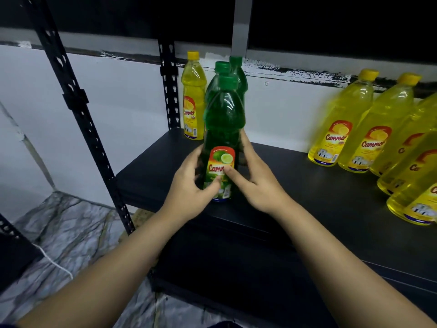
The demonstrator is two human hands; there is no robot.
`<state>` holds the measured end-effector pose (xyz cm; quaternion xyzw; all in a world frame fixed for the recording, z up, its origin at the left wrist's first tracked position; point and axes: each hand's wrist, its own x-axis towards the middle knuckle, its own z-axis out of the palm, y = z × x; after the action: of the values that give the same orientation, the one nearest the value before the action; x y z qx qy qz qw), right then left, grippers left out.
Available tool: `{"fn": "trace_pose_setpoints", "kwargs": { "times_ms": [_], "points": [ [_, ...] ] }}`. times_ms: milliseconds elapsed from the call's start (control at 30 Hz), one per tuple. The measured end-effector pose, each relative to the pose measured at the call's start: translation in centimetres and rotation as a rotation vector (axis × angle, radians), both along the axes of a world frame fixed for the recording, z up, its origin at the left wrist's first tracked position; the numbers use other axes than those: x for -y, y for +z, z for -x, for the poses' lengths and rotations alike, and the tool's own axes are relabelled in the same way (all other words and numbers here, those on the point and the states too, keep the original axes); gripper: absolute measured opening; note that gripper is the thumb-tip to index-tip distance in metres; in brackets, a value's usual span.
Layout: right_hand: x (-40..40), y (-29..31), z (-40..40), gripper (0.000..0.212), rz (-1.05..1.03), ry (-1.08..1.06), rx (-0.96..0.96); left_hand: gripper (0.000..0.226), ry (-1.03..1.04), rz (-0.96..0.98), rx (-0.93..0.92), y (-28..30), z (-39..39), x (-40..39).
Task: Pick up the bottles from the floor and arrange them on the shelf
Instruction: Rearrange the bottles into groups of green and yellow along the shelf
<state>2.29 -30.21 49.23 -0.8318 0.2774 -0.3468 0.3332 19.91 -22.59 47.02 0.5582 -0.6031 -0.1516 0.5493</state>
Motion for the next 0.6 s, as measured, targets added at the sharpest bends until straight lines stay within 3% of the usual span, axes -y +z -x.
{"fn": "trace_pose_setpoints", "kwargs": {
  "times_ms": [167, 233, 367, 467, 600],
  "points": [
    [0.8, -1.0, 0.9, 0.062, -0.359, 0.123, 0.11, 0.109, 0.073, 0.013, -0.015, -0.5, 1.7, 0.6],
    [1.3, -1.3, 1.5, 0.056, -0.297, 0.033, 0.102, 0.106, 0.16, 0.016, -0.012, -0.6, 2.1, 1.2],
    [2.8, -2.6, 3.6, 0.062, 0.098, -0.397, -0.251, 0.098, 0.227, -0.021, -0.004, -0.9, 1.6, 1.8],
    [3.2, -3.6, 4.5, 0.077, -0.013, -0.513, -0.557, 0.096, 0.266, -0.027, -0.009, -0.9, 0.5, 2.0],
    [3.4, -4.0, 3.9, 0.088, -0.057, -0.533, -0.729, 0.093, 0.309, -0.025, -0.002, -0.8, -1.2, 2.2]
  ]
}}
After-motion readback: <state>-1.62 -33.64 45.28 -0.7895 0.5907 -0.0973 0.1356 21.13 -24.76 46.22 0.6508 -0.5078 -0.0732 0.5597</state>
